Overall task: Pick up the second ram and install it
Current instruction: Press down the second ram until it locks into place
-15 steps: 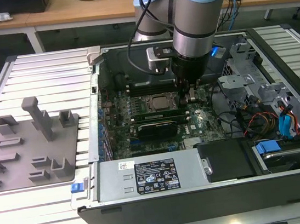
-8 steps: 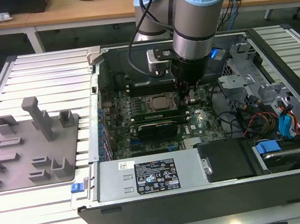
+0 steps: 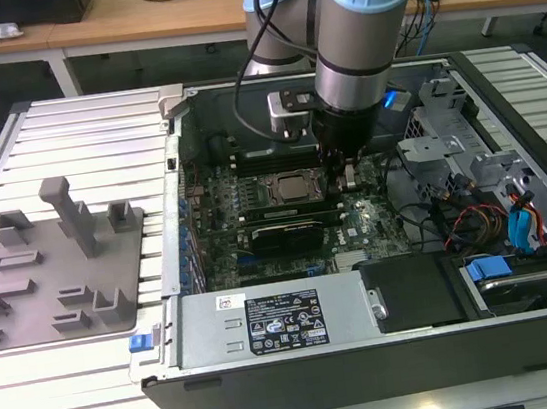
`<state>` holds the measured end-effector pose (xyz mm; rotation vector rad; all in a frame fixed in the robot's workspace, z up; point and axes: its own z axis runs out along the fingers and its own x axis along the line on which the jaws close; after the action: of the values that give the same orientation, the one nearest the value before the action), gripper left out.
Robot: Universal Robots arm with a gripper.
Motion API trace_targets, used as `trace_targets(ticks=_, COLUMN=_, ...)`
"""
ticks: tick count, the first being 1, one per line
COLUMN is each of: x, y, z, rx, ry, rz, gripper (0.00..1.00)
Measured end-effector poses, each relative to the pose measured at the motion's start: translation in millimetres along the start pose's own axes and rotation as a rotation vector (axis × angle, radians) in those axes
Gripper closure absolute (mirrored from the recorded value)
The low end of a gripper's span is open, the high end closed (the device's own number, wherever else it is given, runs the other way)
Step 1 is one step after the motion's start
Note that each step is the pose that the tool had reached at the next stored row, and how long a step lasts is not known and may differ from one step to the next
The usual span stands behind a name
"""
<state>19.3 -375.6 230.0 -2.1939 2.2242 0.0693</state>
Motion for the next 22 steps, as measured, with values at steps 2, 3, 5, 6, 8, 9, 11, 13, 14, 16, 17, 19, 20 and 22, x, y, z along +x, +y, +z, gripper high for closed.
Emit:
trace_targets(ticks=2, x=0.0, y=0.0, z=0.2, rx=0.0000, ry=-0.0003, rz=0.000, gripper=0.92)
trace_targets(ticks=3, x=0.0, y=0.0, z=0.4, rx=0.0000, ry=-0.0002, rz=0.000, gripper=0.92)
trace_targets(ticks=5, x=0.0, y=0.0, z=0.5, rx=0.0000, ry=-0.0002, rz=0.000, gripper=0.92)
trace_targets(ticks=6, x=0.0, y=0.0, z=0.5, rx=0.0000, ry=-0.0001, rz=0.000, gripper=0.92)
trace_targets(ticks=8, x=-0.2, y=0.0, z=-0.2, rx=0.0002, ry=-0.0011, rz=0.000, gripper=0.92)
trace_targets(ticks=9, x=-0.4, y=0.1, z=-5.7, rx=0.0003, ry=-0.0011, rz=0.000, gripper=0.92)
trace_targets(ticks=11, x=-0.7, y=0.3, z=-13.7, rx=0.0001, ry=-0.0005, rz=0.000, gripper=0.92)
trace_targets(ticks=13, x=-1.2, y=0.5, z=-26.1, rx=0.0001, ry=-0.0001, rz=0.000, gripper=0.92)
trace_targets(ticks=14, x=-1.3, y=0.6, z=-28.4, rx=0.0002, ry=0.0000, rz=0.000, gripper=0.92)
trace_targets(ticks=16, x=-1.3, y=0.6, z=-28.7, rx=0.0001, ry=0.0002, rz=0.000, gripper=0.92)
trace_targets(ticks=17, x=-1.3, y=0.6, z=-28.9, rx=0.0001, ry=0.0000, rz=0.000, gripper=0.92)
trace_targets(ticks=19, x=-1.2, y=3.8, z=-28.9, rx=0.0001, ry=0.0003, rz=0.000, gripper=0.92)
trace_targets(ticks=20, x=-1.2, y=6.3, z=-28.8, rx=0.0001, ry=0.0001, rz=0.000, gripper=0.92)
trace_targets(ticks=22, x=-1.2, y=9.1, z=-28.7, rx=0.0001, ry=0.0001, rz=0.000, gripper=0.92)
